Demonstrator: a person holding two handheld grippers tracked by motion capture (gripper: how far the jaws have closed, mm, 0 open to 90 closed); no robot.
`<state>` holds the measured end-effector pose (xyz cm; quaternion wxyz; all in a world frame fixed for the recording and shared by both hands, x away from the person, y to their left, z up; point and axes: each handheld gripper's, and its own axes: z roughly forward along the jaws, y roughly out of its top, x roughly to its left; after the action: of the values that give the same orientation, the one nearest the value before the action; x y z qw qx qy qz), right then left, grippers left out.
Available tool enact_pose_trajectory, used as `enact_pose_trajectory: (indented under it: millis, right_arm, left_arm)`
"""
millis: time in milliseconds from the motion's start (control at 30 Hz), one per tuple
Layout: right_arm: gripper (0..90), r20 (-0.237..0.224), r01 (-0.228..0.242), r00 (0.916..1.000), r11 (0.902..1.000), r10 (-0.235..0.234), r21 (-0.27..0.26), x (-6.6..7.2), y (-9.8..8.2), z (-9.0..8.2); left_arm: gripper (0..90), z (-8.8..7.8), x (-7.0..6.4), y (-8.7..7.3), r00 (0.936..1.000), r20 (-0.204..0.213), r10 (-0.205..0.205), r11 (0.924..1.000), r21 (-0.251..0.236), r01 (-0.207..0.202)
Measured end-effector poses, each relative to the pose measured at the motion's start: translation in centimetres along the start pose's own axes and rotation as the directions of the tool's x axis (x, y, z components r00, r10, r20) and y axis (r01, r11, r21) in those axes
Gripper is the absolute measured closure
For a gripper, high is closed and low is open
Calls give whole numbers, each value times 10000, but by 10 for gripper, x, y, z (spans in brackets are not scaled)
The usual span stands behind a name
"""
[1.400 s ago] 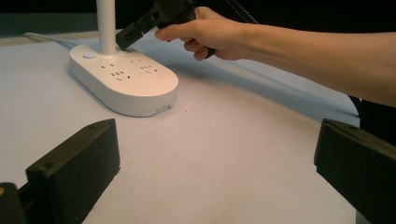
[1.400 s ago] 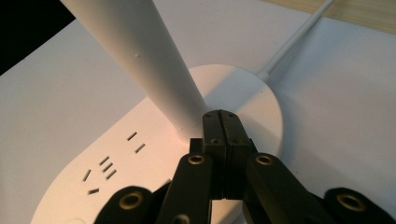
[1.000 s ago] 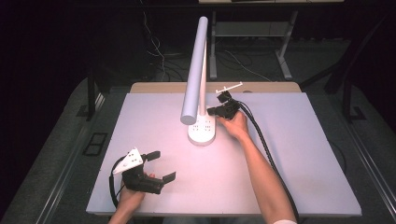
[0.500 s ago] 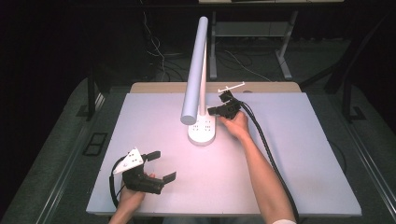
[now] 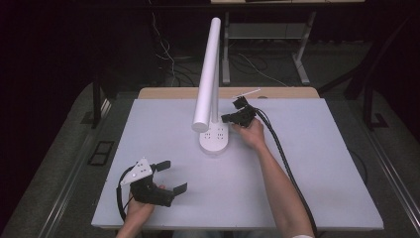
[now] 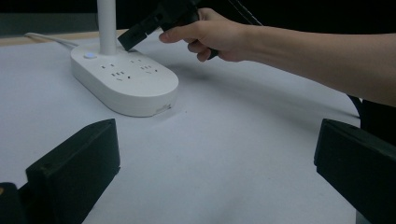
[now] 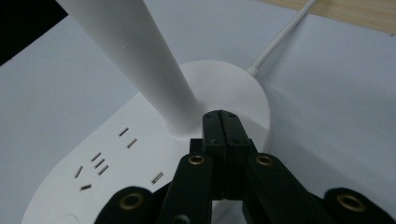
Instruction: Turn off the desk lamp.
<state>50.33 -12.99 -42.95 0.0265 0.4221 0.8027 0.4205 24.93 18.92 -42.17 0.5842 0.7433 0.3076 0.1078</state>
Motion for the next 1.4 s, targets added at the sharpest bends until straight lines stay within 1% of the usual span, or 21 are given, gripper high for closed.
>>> enact_pose_trajectory:
  millis: [33,100,167,200,233,400,467,500,600,633,767,933,967,1000,1033,1133,1200,1267,1333,1367,1400]
  right_arm:
    - [900,-81,-13,10000,10000,12,-96,2,2,-3]
    - [900,-88,36,10000,9999,-37,-153,2,2,-5]
    - [900,-250,42,9997,9991,-52,-426,2,5,-14]
    - [900,-278,40,9996,9989,-53,-473,2,6,-16]
    - [900,-278,40,9996,9989,-53,-473,2,6,-16]
    - [900,-290,148,9995,9988,-161,-462,4,6,-30]
    - [900,-307,168,9994,9987,-183,-480,4,6,-32]
    - [900,-319,221,9992,9987,-236,-462,5,5,-37]
    - [900,-391,231,9989,9987,-249,-465,5,3,-41]
    - [900,-404,385,9984,9982,-403,-450,4,0,-45]
    - [900,-461,421,9980,9981,-442,-448,5,-4,-53]
    - [899,-657,551,9961,9963,-594,-659,8,-11,-67]
    - [803,-644,511,9963,9957,-561,-770,11,-14,-74]
    - [757,-644,518,9963,9955,-570,-793,12,-15,-78]
    - [757,-644,518,9963,9955,-570,-793,12,-15,-78]
    - [652,-385,530,9977,9954,-562,-798,14,-19,-88]
    - [537,-322,395,9986,9954,-425,-871,13,-23,-96]
    - [444,-278,297,9991,9956,-323,-892,14,-26,-103]
    - [322,-262,261,9992,9953,-287,-927,15,-29,-110]
    - [170,-297,209,9993,9947,-240,-1003,17,-32,-116]
    - [170,-297,209,9993,9947,-240,-1003,17,-32,-116]
  left_arm:
    - [0,0,0,0,10000,-11,6,10000,-3,-6]
    - [0,0,0,0,10000,-25,-11,10000,-6,11]
    - [0,0,1,0,10000,-28,-18,10000,-14,18]
    - [0,0,1,0,10000,-26,-21,10000,-11,21]
    - [0,0,0,0,10000,-17,-16,10000,-9,16]
    - [0,2,-1,0,10000,29,40,10000,52,-40]
    - [0,2,-2,0,10000,41,54,10000,61,-54]
    - [0,2,-2,0,10000,46,52,10000,63,-52]
    - [0,2,-2,0,10000,53,17,10000,62,-17]
    - [0,2,-2,0,10000,42,17,10000,50,-17]
    - [0,1,-1,0,10000,22,2,10000,36,-2]
    - [0,3,-2,0,10000,49,50,10000,85,-50]
    - [0,3,-3,0,10000,63,55,9999,86,-56]
    - [0,3,-3,0,10000,62,67,9999,93,-67]
    - [0,3,-3,0,10000,55,73,9999,101,-74]
    - [0,4,-3,-1,9999,54,84,9999,109,-85]
    - [0,4,-3,0,9999,58,108,9999,125,-109]
    - [0,4,-4,0,9999,75,111,9999,125,-112]
    - [0,4,-4,0,9999,81,110,9998,140,-111]
    - [0,4,-4,0,9999,84,113,9998,148,-114]
    - [0,4,-4,0,9999,81,114,9998,150,-115]
